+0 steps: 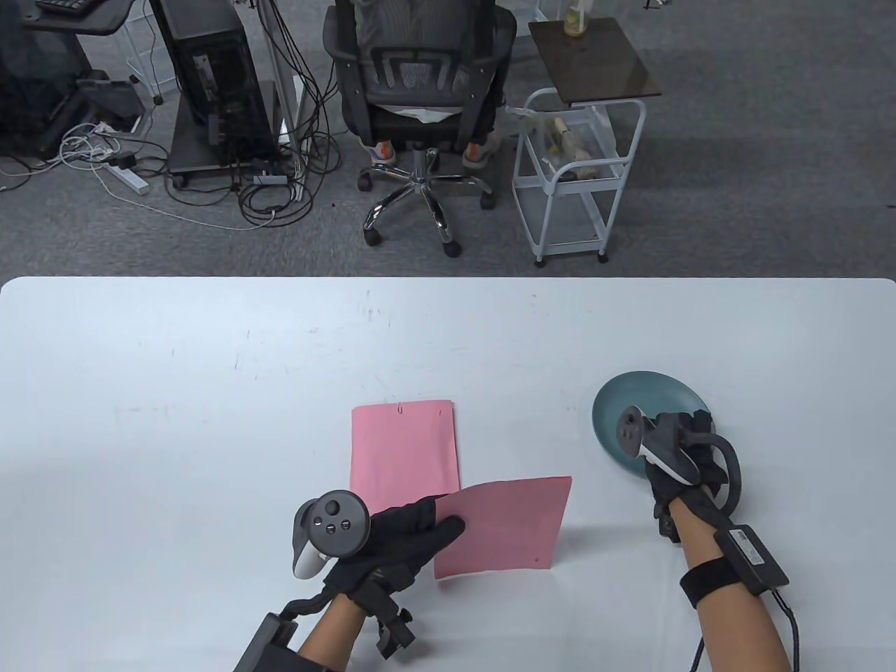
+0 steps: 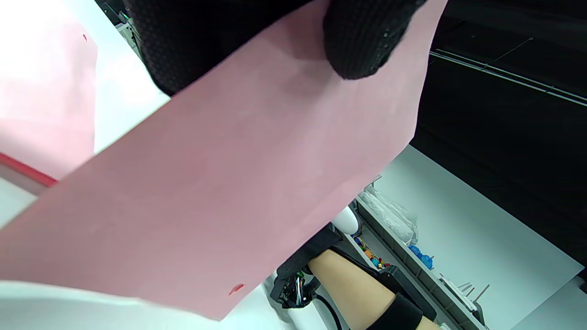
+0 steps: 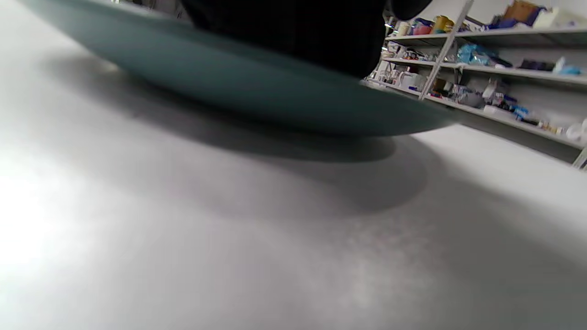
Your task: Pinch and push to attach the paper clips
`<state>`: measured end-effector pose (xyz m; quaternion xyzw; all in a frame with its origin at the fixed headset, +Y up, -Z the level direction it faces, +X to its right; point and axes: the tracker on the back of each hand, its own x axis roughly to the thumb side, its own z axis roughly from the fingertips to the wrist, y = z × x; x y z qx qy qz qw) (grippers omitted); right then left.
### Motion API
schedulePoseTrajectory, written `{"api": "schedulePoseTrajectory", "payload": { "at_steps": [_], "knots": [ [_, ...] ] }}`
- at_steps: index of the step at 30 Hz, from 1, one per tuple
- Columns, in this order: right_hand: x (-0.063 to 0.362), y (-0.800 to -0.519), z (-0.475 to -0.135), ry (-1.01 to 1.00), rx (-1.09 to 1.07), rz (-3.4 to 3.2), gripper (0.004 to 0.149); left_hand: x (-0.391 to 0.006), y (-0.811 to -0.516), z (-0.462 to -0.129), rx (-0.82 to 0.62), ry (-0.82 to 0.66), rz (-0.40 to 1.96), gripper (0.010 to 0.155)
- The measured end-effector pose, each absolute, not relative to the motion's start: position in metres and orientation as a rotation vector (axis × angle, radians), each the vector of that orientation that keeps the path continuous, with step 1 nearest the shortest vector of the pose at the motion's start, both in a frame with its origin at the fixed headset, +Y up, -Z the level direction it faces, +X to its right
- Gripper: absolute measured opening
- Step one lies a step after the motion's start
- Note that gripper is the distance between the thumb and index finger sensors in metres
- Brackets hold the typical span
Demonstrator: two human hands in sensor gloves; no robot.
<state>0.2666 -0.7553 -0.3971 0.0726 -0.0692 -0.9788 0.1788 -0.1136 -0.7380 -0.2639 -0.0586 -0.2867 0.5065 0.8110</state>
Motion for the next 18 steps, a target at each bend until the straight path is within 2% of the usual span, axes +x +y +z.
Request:
{"api": "schedulePoseTrajectory", "payload": {
  "at_steps": [5,13,18],
  "knots": [
    [0.262,-0.759,-0.399,-0.221,0.219,-2.704,0.039,-0.114,-0.738,-0.264,-0.125,-0.613,1.081,0.042],
    [0.271,-0.747,-0.399,-0.227,0.301,-2.868,0.036,-0.115,-0.738,-0.265,-0.127,-0.602,1.09,0.042],
    [0.269,-0.73,-0.388,-0.047,0.254,-2.946,0.038,-0.115,-0.738,-0.265,-0.127,-0.596,1.104,0.042]
  ]
}}
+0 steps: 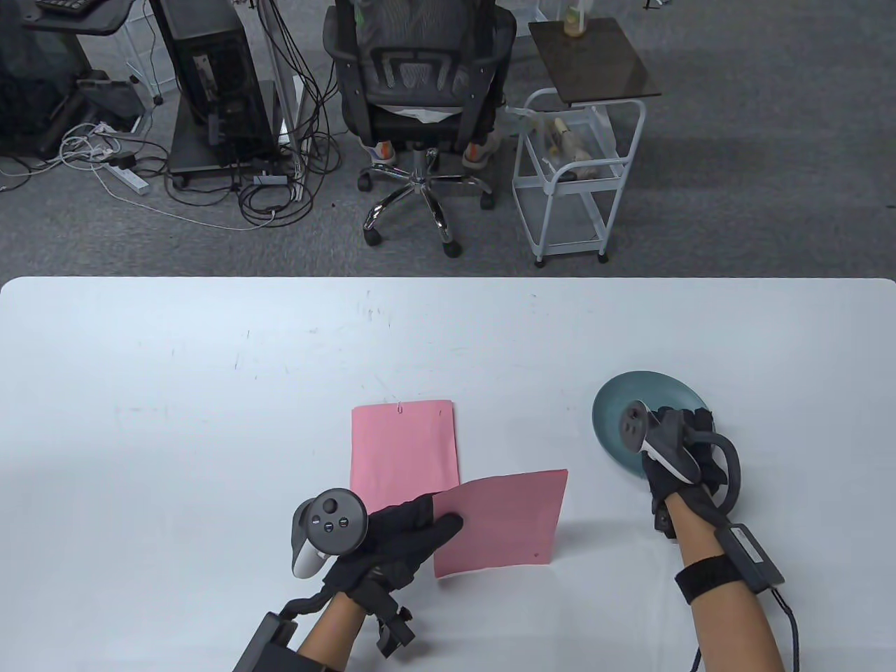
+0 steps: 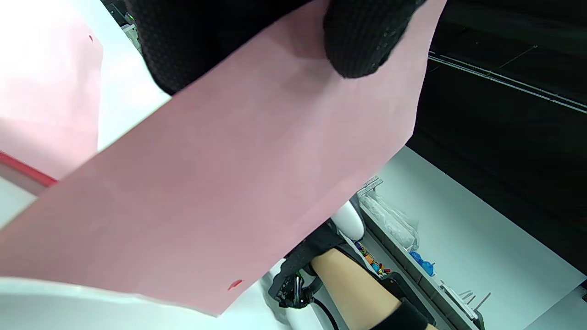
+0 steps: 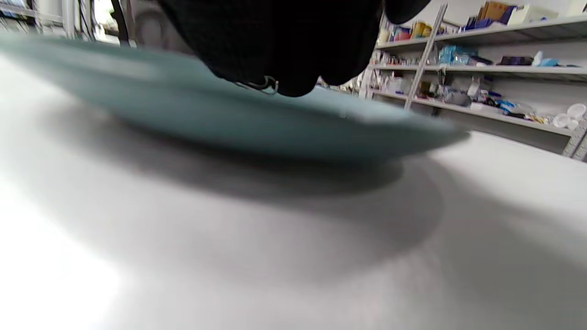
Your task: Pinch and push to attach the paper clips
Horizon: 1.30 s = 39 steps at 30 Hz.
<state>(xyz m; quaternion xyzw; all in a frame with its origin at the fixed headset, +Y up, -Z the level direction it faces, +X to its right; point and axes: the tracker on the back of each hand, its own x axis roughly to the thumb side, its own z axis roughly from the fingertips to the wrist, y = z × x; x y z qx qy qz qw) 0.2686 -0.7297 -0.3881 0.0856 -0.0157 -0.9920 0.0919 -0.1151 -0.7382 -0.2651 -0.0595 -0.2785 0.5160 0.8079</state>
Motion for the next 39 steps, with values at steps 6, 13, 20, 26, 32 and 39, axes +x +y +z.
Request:
{"api": "schedulePoseTrajectory", "payload": {
  "at_steps": [6,13,20,26,32,39],
  "knots": [
    [0.249,-0.669,-0.363,0.135,-0.058,-3.458,0.039,-0.115,-0.739,-0.265,-0.136,-0.596,1.101,0.042],
    [0.207,-0.603,-0.315,0.267,-0.747,-3.754,0.039,-0.116,-0.739,-0.265,-0.127,-0.595,1.087,0.042],
    [0.166,-0.572,-0.276,0.273,-1.197,-3.667,0.038,-0.118,-0.739,-0.264,-0.118,-0.59,1.079,0.042],
    [0.146,-0.577,-0.268,0.252,-1.236,-3.543,0.038,-0.118,-0.739,-0.263,-0.111,-0.593,1.069,0.042],
    [0.14,-0.586,-0.271,0.172,-1.224,-3.479,0.038,-0.119,-0.739,-0.263,-0.111,-0.59,1.074,0.042],
    [0.138,-0.593,-0.272,0.17,-1.213,-3.437,0.037,-0.119,-0.739,-0.262,-0.107,-0.593,1.07,0.042]
  ]
}}
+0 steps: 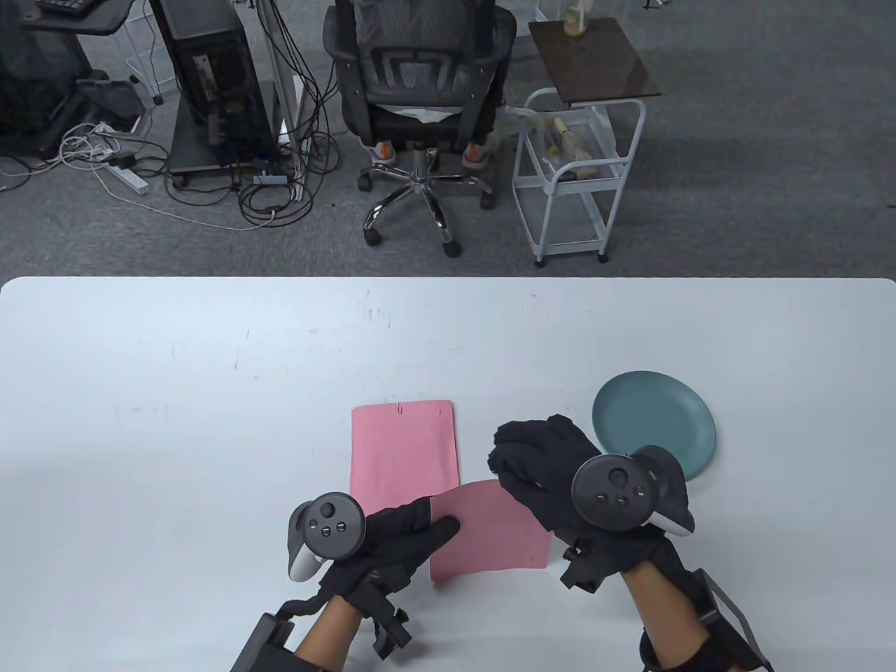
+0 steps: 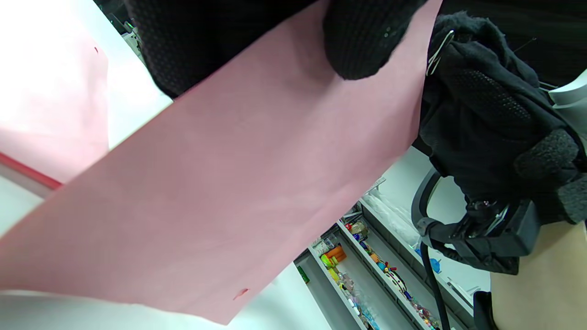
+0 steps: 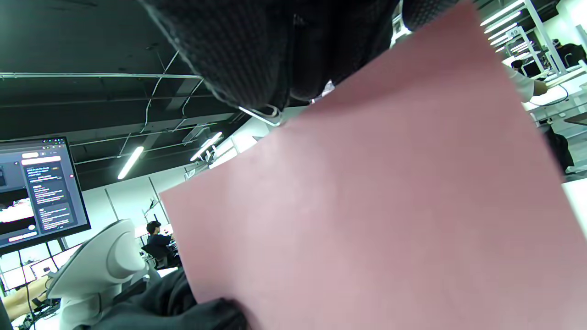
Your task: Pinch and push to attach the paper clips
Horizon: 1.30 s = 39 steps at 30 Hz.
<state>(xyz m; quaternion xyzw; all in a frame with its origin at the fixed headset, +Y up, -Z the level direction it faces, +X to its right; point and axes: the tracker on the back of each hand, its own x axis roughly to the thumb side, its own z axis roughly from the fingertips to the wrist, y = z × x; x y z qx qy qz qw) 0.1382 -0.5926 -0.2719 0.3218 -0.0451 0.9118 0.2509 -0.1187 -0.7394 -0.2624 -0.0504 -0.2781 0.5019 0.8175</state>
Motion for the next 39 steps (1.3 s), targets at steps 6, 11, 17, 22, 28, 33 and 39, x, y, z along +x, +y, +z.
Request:
{"api": "schedulePoseTrajectory", "payload": {
  "at_steps": [6,11,17,22,28,33,39],
  "knots": [
    [0.139,-0.595,-0.274,-0.105,0.876,2.484,0.037,-0.119,-0.739,-0.262,-0.107,-0.592,1.069,0.042],
    [0.14,-0.597,-0.276,-0.087,0.869,2.48,0.037,-0.119,-0.74,-0.262,-0.104,-0.595,1.068,0.041],
    [0.141,-0.601,-0.28,-0.034,0.865,2.482,0.037,-0.119,-0.74,-0.262,-0.101,-0.596,1.067,0.042],
    [0.143,-0.602,-0.282,0.022,0.881,2.475,0.038,-0.119,-0.74,-0.262,-0.099,-0.592,1.069,0.041],
    [0.143,-0.601,-0.282,0.059,0.904,2.512,0.039,-0.118,-0.74,-0.261,-0.103,-0.591,1.074,0.042],
    [0.145,-0.601,-0.281,0.084,0.909,2.534,0.045,-0.118,-0.741,-0.261,-0.107,-0.594,1.074,0.041],
    [0.141,-0.602,-0.279,0.072,0.937,2.529,0.049,-0.117,-0.741,-0.261,-0.108,-0.599,1.07,0.041]
  ]
}}
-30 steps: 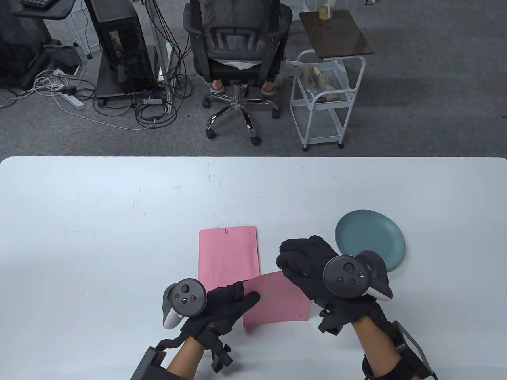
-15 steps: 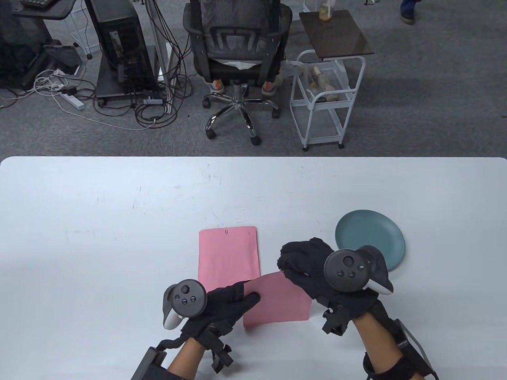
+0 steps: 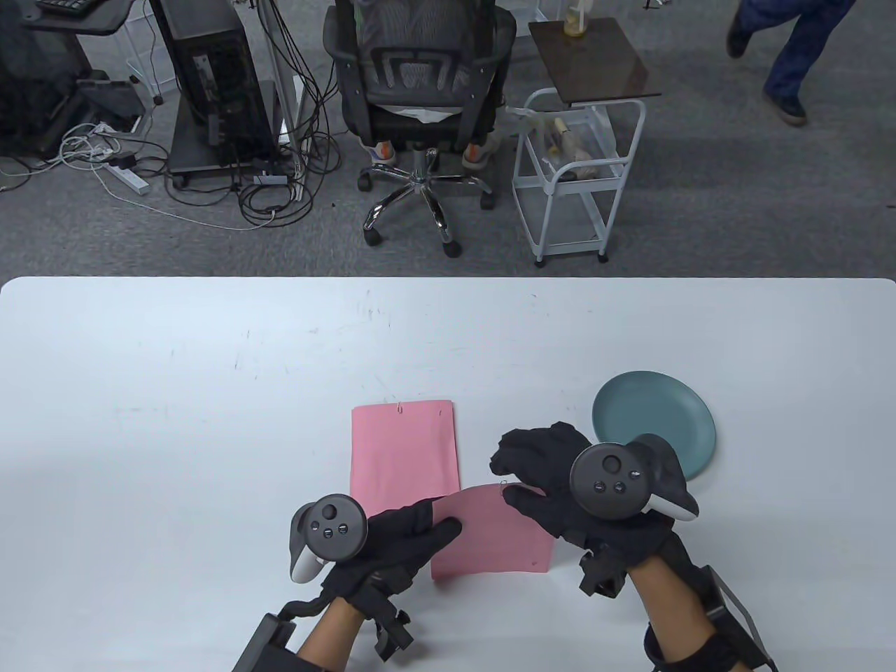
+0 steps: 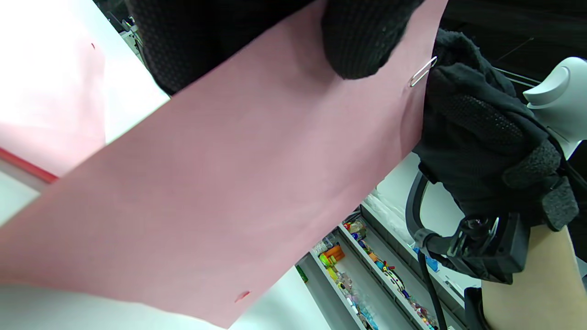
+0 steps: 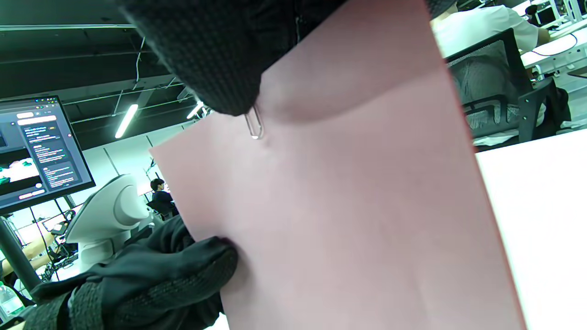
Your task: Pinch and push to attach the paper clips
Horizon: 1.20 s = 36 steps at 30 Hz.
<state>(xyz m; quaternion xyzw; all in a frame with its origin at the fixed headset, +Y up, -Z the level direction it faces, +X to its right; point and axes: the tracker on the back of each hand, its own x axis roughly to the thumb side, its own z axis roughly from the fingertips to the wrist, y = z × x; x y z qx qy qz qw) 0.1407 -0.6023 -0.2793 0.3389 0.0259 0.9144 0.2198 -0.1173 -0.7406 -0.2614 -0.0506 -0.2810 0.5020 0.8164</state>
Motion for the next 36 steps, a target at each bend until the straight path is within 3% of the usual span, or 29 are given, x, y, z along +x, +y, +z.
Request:
{"api": "schedulePoseTrajectory", "payload": {
  "at_steps": [7,24,29,36],
  "knots": [
    [0.137,-0.603,-0.278,0.061,0.948,2.558,0.04,-0.116,-0.741,-0.262,-0.109,-0.601,1.072,0.041],
    [0.136,-0.602,-0.276,0.087,0.972,2.567,0.041,-0.115,-0.741,-0.261,-0.108,-0.603,1.074,0.041],
    [0.145,-0.592,-0.267,-0.02,0.944,2.522,0.051,-0.119,-0.738,-0.261,-0.096,-0.595,1.1,0.042],
    [0.177,-0.586,-0.248,-0.351,0.849,2.516,0.063,-0.13,-0.725,-0.265,-0.084,-0.593,1.167,0.042]
  ]
}}
